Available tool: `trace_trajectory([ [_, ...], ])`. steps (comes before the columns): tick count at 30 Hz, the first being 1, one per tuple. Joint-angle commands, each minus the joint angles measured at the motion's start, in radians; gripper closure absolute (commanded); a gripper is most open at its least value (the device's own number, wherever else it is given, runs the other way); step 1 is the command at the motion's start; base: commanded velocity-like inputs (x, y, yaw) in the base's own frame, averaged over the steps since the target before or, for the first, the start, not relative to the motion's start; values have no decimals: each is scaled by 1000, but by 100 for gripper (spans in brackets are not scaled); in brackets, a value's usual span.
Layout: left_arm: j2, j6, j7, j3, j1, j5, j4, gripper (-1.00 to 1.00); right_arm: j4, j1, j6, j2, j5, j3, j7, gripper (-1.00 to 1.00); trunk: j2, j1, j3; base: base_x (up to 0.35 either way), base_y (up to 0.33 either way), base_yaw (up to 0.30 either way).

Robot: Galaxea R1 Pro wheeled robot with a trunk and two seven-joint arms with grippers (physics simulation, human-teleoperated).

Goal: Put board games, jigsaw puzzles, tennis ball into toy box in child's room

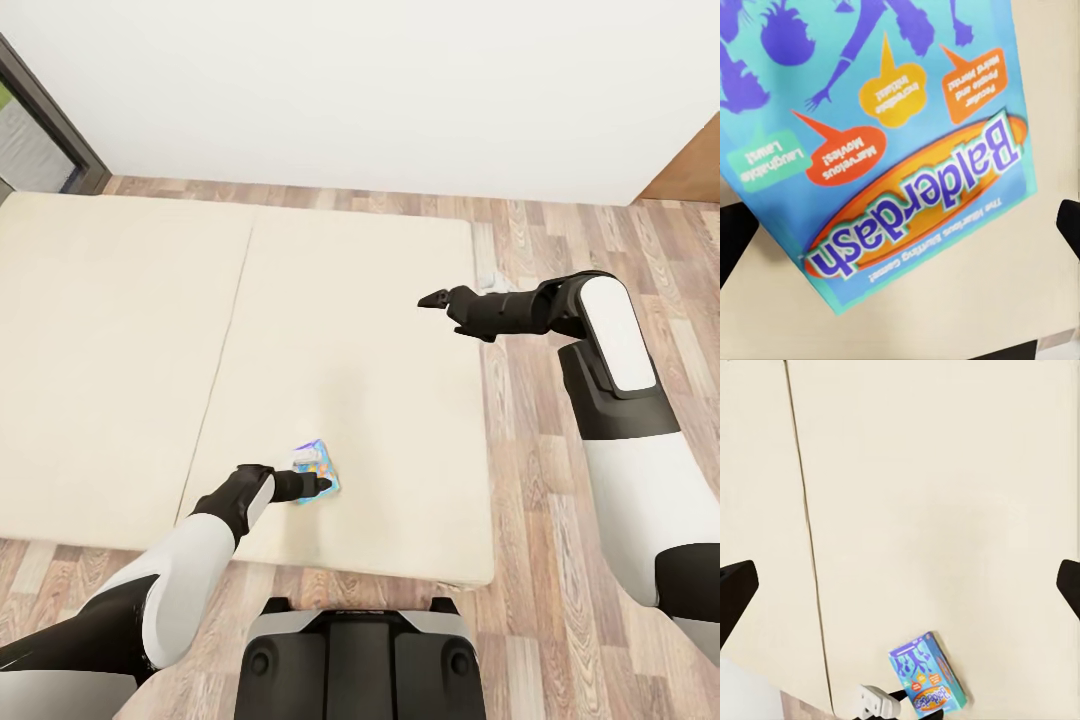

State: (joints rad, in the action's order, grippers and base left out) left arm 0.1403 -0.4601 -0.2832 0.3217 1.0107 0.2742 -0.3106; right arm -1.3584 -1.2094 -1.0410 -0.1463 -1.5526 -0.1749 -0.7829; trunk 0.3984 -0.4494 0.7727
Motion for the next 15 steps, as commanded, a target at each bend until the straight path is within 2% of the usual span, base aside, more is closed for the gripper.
trace_trajectory([
  [1, 1, -6, -7, 8, 0, 10, -2, -100, -1, -1, -1, -1, -9, -2, -10, -100, 2, -1, 1, -2, -8, -23],
  [15, -1, -5, -7, 9, 0, 11, -2, -100, -1, -1, -1, 0, -8, -2, -10, -100, 2, -1, 0, 0, -2, -5],
])
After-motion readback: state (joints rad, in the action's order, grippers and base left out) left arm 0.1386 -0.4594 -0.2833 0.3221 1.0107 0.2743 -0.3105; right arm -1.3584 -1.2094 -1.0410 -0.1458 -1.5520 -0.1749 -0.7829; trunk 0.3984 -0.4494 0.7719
